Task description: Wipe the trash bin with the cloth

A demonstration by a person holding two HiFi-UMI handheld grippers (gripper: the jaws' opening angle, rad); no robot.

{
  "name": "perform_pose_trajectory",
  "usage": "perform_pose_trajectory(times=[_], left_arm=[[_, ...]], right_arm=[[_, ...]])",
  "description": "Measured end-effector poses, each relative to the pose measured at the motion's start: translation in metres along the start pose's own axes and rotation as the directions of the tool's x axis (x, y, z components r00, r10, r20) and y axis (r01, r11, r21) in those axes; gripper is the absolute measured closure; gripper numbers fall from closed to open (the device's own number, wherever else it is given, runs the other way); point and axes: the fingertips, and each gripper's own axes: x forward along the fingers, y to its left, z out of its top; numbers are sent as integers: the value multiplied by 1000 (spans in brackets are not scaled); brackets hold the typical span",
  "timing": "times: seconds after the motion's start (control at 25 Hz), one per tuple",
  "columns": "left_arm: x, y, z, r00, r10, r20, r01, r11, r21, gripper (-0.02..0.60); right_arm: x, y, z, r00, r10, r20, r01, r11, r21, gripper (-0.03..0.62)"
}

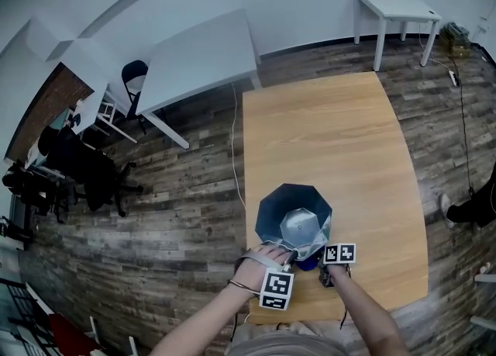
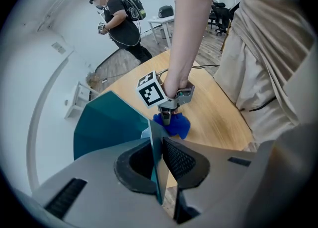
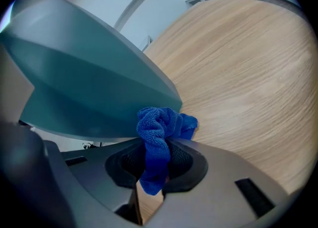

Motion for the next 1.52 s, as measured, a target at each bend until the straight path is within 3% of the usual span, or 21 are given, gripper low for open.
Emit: perform_pose_trajectory(times=[0.24,0.4,0.72,1.04,1.16,1.28,1.52], left_arm=[[2,1,3,1000,13,4,-13,1000,-4,535],[2,3,-2,1000,30,0,-30,997,-77,535],[2,15,-3,1000,20,-14,-22,981,-191,537],[0,27,12,999,40,-19,-44,948,-315,535],[-3,28,17,997,70,15,-63,951,-301,518],[-5,25,7,997,73,-16,-74,969,-234,468],[-5,21,-5,995,85,-45,-92,978,-188,468]], right_arm=[[20,-14,0,999,-33,4,33,999,22,514],[9,-8,-1,999,-42,11,42,998,-35,514],[-81,37,3,995,37,88,-19,981,-195,514],[-160,81,-1,978,111,176,-70,971,-227,513],[-174,100,2,964,164,207,-123,973,-196,513],[-184,122,8,950,209,231,-165,966,-198,514],[-201,172,24,922,289,259,-223,941,-254,513]])
